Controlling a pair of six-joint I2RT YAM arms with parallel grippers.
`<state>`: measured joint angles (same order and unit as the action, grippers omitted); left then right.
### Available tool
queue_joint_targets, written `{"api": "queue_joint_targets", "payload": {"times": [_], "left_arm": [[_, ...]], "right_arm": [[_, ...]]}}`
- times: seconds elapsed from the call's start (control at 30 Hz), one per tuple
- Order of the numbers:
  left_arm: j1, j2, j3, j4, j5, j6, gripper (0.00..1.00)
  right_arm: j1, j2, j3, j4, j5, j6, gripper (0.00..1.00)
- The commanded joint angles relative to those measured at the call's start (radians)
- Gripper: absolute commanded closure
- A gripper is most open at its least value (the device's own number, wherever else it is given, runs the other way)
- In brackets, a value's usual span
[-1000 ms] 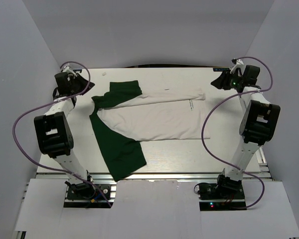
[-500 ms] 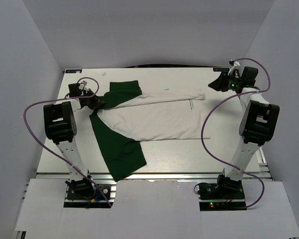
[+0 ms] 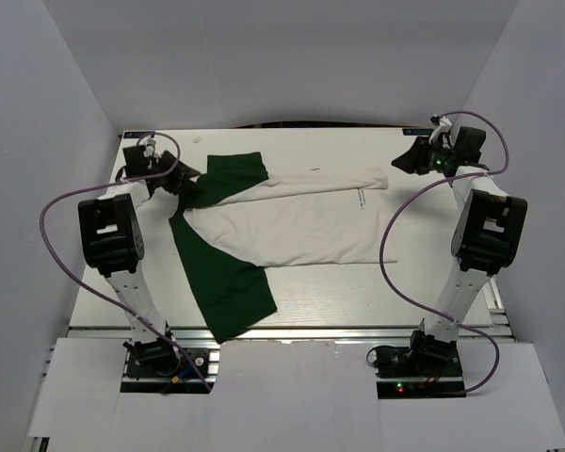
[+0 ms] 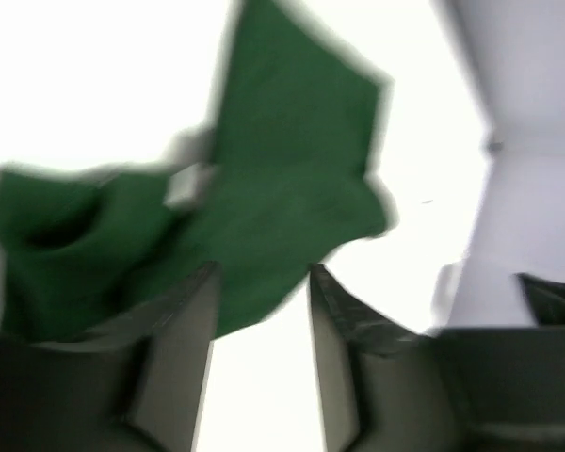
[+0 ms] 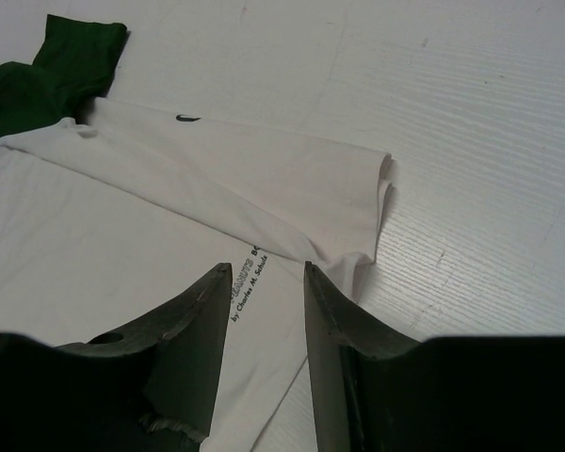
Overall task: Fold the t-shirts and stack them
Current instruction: Fold the tshirt
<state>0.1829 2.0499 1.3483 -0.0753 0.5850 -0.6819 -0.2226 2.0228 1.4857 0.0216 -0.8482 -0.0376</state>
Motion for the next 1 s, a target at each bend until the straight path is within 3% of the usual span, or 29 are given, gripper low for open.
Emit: {"api": "queue_joint_targets", "payload": {"times": [0.0,0.13,0.27,0.37,0.53,0.8,0.97], "left_arm": [[0.000,-0.116,0.074,0.124,0.024,-0.125,0.44],[-0.014,0.018,0.175,0.115,0.036,-0.117,0.36],[-0.043,0.202,0.468,-0.030,0.033,-0.018,0.33],[-0.062,0.271,0.561,-0.053,-0.013,0.098,0.33],[-0.082,0.320,0.591,-0.026,-0.091,0.229,0.32],[-0.100,0.391,0.641,-0.035,-0.089,0.300,0.35],[-0.114,0.411,0.643,-0.067,-0.158,0.376,0.36]], "right_arm": [[0.000,-0.006,-0.013,0.011,-0.034,-0.002,0.57],[0.000,-0.001,-0.016,0.028,-0.045,0.013,0.57],[0.000,0.007,-0.013,0.046,-0.066,0.030,0.57],[0.002,0.005,-0.024,0.078,-0.078,0.090,0.57],[0.002,0.002,-0.038,0.100,-0.092,0.111,0.57],[0.002,0.005,-0.038,0.106,-0.094,0.122,0.57],[0.003,-0.001,-0.045,0.123,-0.094,0.142,0.57]]}}
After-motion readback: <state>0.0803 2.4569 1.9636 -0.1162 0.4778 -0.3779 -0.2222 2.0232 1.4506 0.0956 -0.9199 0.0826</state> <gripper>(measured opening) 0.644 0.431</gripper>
